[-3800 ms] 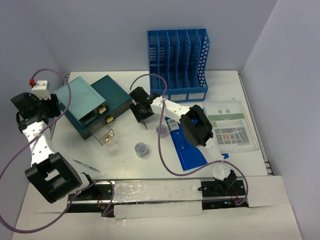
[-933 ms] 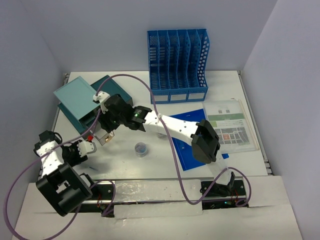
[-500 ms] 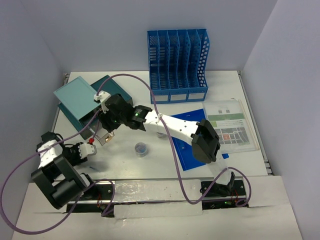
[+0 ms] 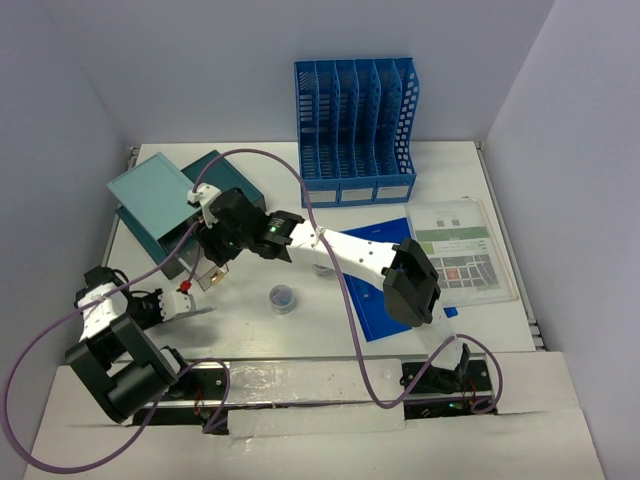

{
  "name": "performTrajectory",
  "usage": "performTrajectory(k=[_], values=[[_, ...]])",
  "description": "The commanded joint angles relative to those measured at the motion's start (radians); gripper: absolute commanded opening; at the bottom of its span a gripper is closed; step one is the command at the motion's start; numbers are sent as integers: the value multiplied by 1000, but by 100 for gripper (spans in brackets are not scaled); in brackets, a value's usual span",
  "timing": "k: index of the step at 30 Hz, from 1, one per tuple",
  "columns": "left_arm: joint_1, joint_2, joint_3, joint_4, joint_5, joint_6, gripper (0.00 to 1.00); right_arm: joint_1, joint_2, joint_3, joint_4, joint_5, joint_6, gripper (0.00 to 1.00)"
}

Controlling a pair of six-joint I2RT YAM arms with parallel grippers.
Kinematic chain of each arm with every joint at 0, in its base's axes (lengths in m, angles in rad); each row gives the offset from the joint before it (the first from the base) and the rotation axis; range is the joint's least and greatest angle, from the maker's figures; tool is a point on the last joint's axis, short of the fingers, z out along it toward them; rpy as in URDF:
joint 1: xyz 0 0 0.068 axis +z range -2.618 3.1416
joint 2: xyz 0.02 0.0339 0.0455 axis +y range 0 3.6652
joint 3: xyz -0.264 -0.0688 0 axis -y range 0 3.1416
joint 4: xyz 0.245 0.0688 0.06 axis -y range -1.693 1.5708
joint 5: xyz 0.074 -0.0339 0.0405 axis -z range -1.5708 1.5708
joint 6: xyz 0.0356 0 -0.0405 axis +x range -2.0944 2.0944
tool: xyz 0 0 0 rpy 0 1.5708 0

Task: Organize the desk

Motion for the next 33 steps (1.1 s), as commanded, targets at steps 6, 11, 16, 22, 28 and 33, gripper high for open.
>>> performTrajectory(k=[6,11,16,22,28,33], values=[[0,26,6,-57,24,92,0,-30,-110,-13,51,33,14,56],[4,23,84,-120,128,45,0,-30,-133,-36,62,36,14,56],[6,-25,72,-143,163,115,0,-30,-148,-53,67,41,11,56],[4,-79,72,-208,175,176,0,-30,-201,-126,102,22,-1,56],[-9,-91,78,-259,191,247,0,-28,-260,-247,167,-58,-46,56],[-32,-75,108,-313,206,258,0,-22,-320,-401,271,-97,-50,56]])
